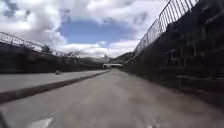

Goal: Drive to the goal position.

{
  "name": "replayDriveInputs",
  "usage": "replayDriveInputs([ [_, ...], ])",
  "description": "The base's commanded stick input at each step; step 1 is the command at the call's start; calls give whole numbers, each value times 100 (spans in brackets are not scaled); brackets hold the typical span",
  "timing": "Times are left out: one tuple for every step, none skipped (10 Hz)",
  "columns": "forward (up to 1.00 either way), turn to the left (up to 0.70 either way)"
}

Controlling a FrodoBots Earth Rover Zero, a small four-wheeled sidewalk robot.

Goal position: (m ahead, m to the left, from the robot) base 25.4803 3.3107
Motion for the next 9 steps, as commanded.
replayDriveInputs([
  [100, 0],
  [100, 0],
  [100, 0],
  [100, 0],
  [100, 0],
  [100, -27],
  [100, -27],
  [100, -27],
  [100, -21],
])
